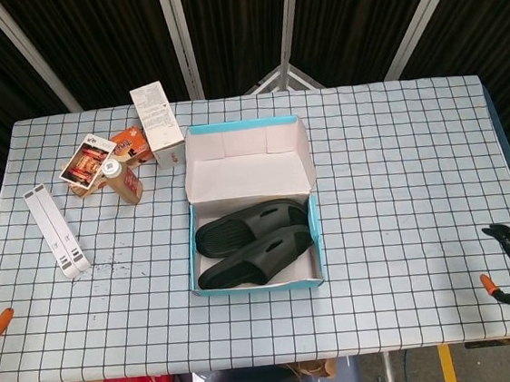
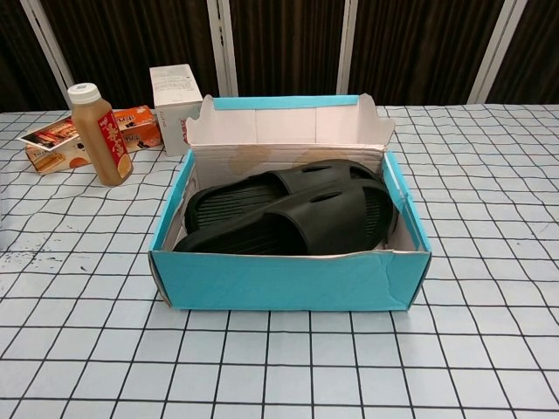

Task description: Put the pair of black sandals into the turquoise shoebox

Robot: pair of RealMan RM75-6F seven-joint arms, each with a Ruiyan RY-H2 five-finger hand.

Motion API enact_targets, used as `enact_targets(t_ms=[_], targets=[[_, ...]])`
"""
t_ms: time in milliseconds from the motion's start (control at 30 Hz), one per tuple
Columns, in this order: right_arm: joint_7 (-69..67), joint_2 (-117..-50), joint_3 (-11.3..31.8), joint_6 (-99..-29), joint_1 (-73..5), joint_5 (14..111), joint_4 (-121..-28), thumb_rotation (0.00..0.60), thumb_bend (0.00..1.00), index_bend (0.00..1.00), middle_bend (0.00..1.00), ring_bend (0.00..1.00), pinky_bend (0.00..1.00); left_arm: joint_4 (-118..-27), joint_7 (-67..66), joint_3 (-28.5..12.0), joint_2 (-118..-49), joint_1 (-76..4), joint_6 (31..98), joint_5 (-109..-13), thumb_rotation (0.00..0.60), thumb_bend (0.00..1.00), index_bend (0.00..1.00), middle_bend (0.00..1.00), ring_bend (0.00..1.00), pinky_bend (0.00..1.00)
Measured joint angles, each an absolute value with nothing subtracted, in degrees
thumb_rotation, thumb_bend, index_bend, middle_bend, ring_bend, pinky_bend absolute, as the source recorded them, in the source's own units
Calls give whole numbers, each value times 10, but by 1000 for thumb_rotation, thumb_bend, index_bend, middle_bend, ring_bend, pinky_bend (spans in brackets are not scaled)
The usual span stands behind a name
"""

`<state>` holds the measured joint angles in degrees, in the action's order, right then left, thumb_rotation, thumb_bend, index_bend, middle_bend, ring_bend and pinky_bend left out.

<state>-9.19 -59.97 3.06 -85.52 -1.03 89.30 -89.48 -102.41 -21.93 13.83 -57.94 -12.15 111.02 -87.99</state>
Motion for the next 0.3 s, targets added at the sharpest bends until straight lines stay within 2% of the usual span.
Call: enact_targets(t_ms=[133, 300], targets=[[-76, -595, 26, -849, -11, 891, -908, 600, 318, 214, 200, 276, 194, -967, -175, 114, -612, -85, 1116, -871, 600, 248, 10, 29, 0, 142], [-63, -597, 27, -854, -14, 893, -910, 600, 318, 212, 200, 274, 193, -948, -165, 92, -621, -75, 1089, -858, 600, 248, 0, 36, 0, 142]])
